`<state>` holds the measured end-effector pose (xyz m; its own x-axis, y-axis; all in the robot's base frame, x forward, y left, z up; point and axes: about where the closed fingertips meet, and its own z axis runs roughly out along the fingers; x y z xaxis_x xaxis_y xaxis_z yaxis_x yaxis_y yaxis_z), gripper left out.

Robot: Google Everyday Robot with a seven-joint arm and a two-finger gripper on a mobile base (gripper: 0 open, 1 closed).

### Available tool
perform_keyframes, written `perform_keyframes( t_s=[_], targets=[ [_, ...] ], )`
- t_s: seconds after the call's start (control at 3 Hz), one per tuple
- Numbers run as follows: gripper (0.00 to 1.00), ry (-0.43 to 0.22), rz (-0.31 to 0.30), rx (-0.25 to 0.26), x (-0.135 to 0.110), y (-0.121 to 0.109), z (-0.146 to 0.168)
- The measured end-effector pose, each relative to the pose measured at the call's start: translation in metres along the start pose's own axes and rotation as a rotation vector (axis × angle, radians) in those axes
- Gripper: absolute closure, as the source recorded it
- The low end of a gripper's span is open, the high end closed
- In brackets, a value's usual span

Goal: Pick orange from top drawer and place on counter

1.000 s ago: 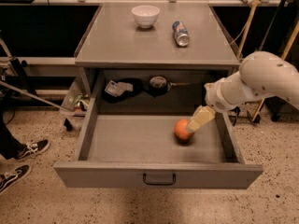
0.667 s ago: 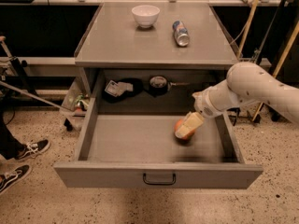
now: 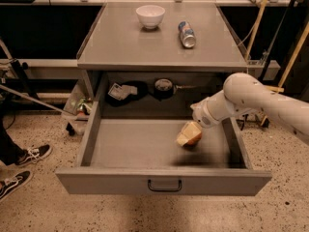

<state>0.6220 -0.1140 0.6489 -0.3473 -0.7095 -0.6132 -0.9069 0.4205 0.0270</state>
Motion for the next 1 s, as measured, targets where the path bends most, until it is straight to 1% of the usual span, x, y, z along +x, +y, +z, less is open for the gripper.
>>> perform_keyframes(
  t_s=[0.33, 0.67, 1.0],
  targets=[
    [0.0, 0.02, 0.063, 0.023, 0.0297, -0.0201, -0.0062],
    [0.0, 0.022, 0.065, 0.025, 0.0311, -0.0214, -0.0064],
    [0.19, 0.022, 0.065, 0.025, 0.0311, -0.0214, -0.0064]
  ],
)
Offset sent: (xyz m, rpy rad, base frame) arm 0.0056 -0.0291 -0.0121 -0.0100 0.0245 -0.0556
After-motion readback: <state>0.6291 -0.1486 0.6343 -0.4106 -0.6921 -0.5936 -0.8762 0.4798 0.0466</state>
